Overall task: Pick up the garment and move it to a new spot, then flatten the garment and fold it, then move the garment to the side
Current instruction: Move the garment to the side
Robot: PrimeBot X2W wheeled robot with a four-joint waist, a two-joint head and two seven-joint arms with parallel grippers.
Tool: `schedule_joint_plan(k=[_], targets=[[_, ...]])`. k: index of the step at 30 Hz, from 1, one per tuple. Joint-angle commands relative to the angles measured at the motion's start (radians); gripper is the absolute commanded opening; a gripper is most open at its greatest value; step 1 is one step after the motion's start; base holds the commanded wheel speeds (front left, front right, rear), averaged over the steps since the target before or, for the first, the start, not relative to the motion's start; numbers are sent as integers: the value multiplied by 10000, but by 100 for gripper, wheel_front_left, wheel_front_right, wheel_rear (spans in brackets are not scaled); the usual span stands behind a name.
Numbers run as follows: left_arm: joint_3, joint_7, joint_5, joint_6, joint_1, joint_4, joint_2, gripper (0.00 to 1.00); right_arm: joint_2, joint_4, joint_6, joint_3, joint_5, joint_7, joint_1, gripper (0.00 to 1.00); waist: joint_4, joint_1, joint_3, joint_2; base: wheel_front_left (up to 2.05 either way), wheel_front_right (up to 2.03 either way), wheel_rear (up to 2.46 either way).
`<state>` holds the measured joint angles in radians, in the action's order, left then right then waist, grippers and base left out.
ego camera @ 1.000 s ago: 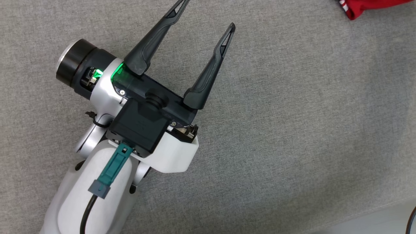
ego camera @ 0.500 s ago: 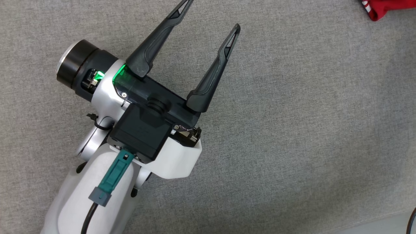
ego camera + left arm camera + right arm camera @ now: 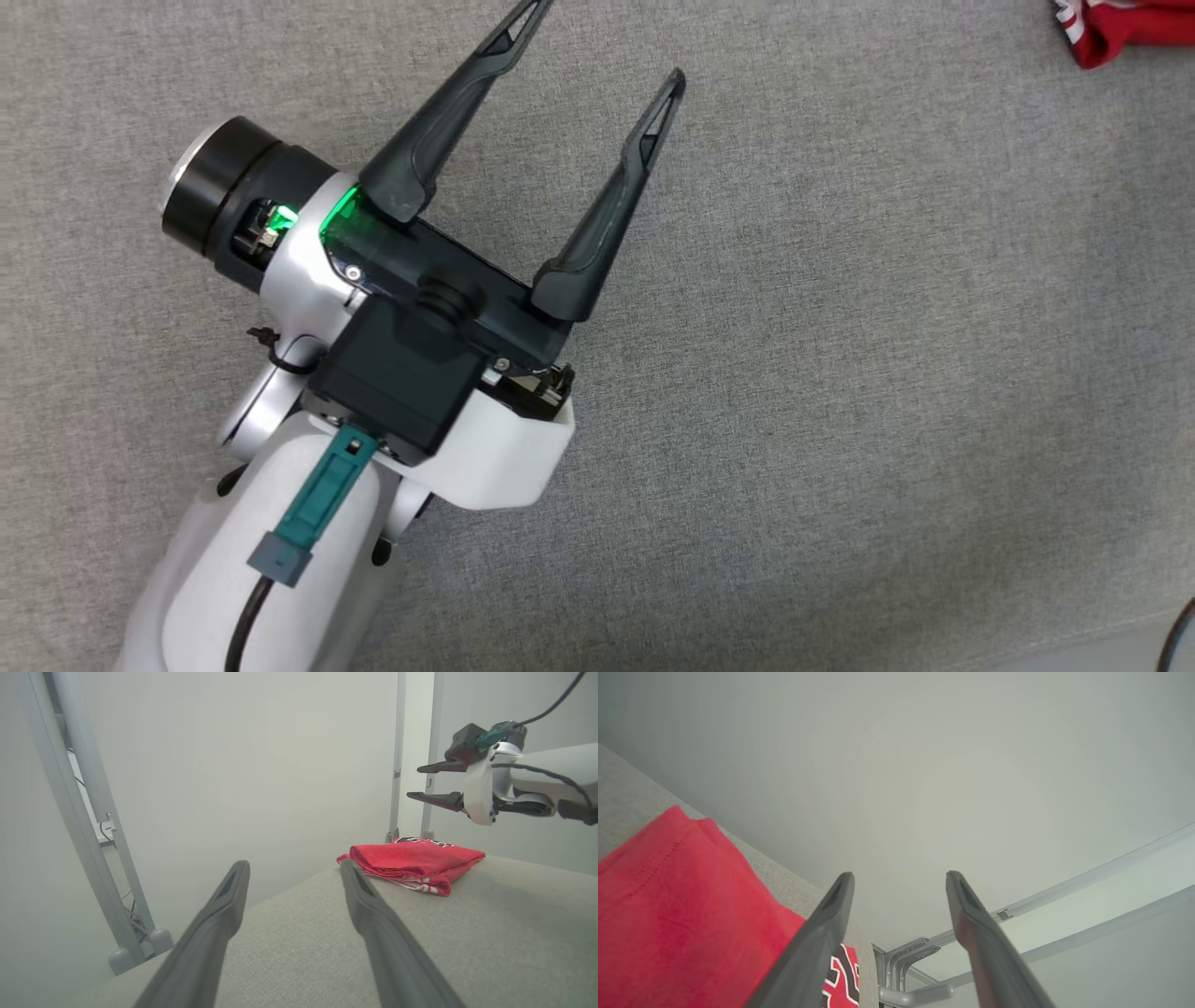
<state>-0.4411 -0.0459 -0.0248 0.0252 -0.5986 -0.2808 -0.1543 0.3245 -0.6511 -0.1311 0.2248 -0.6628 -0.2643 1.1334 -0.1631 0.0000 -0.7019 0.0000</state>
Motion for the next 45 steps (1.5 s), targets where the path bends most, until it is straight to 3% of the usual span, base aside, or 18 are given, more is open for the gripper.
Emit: schedule_joint_plan(k=[1,6,10,17,28,38,45], targets=[[91,-89,-44,-104,51,60,-80,100,-152,134,6,-185,-58,-5,-169,100,33,0,105,0,0,0,0],[404,-417,-305,-414,644,387,-121,100,-1145,512,6,-860,552,-5,-713,100,132,0,610,0,0,0,0],[673,-774,-643,-684,1289,812,-94,100,-1855,653,6,-1390,2050,-5,-1379,100,349,0,1242,0,0,0,0],[1283,-1530,-1477,-1122,2372,1933,138,100,-2348,1014,5,-2324,4580,-5,-2858,100,958,0,2639,0,0,0,0],[1695,-2097,-2071,-1466,3926,3363,344,100,-2561,2419,5,-4067,7180,-5,-5784,100,1531,0,4746,0,0,0,0],[1779,-2195,-2161,-1684,5222,3702,638,100,-2570,3435,5,-4112,8048,-5,-8150,100,1569,0,6112,0,0,0,0],[1953,-2200,-1704,-1547,5850,3138,697,100,-2579,4124,5,-4136,8691,-5,-9259,100,1477,0,6514,0,0,0,0]])
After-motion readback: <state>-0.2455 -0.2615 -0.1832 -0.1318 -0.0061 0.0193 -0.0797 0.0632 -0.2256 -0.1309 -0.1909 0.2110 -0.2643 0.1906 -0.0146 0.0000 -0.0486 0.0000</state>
